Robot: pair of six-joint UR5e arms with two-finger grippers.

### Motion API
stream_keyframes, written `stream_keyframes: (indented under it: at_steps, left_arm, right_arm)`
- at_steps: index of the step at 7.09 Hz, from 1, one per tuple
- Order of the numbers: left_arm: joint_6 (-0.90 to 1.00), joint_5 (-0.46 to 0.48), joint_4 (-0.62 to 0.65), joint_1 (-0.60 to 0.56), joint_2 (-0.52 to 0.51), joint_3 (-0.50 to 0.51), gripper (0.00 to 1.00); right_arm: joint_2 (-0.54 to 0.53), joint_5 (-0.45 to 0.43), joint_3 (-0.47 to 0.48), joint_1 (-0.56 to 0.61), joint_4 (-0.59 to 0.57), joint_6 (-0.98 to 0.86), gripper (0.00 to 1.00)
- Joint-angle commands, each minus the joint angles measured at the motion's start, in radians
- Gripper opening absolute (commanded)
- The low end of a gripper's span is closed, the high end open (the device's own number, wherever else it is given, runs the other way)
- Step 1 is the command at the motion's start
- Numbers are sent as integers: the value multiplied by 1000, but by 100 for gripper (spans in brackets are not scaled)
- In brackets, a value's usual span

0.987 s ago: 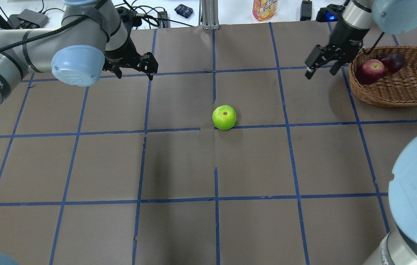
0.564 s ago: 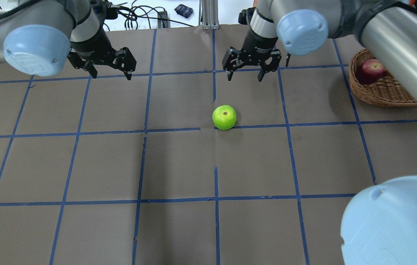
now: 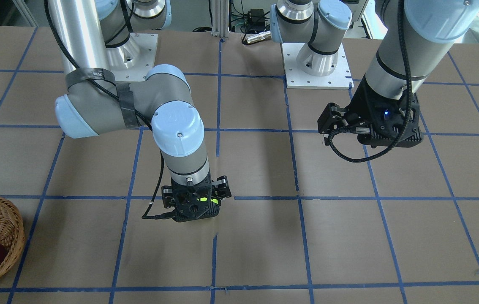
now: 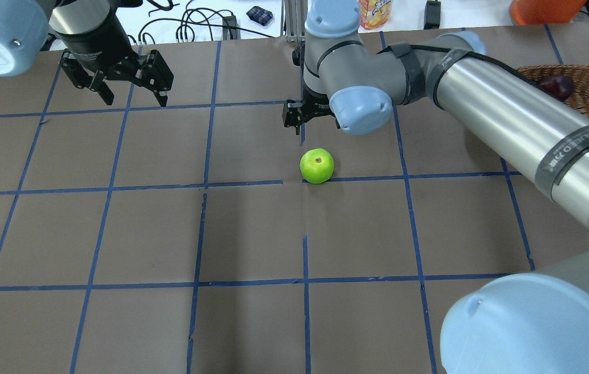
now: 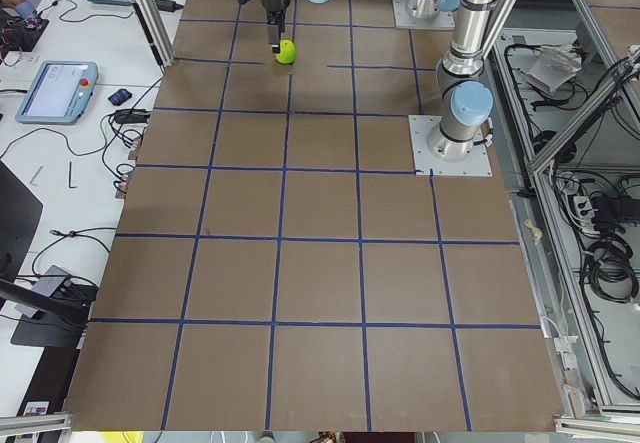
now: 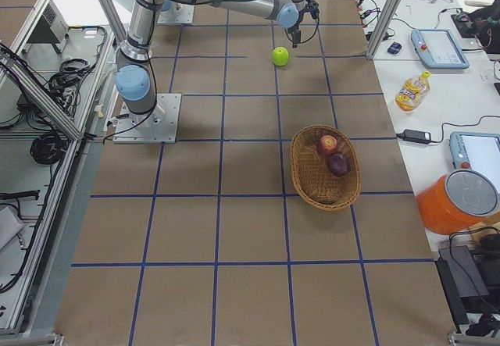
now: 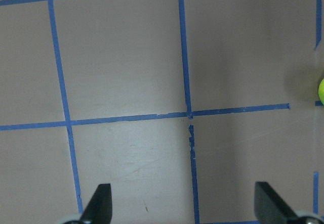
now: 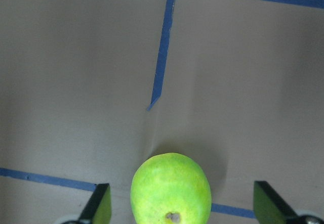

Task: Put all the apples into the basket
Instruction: 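Reach and grasp the green apple with the right gripper while left withdraws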

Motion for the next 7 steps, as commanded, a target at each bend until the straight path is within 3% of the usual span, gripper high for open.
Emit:
stream_keyframes:
  at_steps: [1, 4, 6, 7]
  left_arm:
    - [4, 0, -5, -1, 0, 0, 100]
    - [4, -8, -4, -4, -1, 2, 100]
    - [4, -11, -4, -5, 0, 2, 100]
    - [5, -8, -5, -5, 0, 2, 100]
  right_arm:
    - [12, -13, 130, 27, -163, -23, 100]
    - [47, -14, 240, 37, -387, -60, 100]
    - [56, -14, 267, 37, -466, -80, 99]
    - [49, -14, 256, 35, -467, -83, 54]
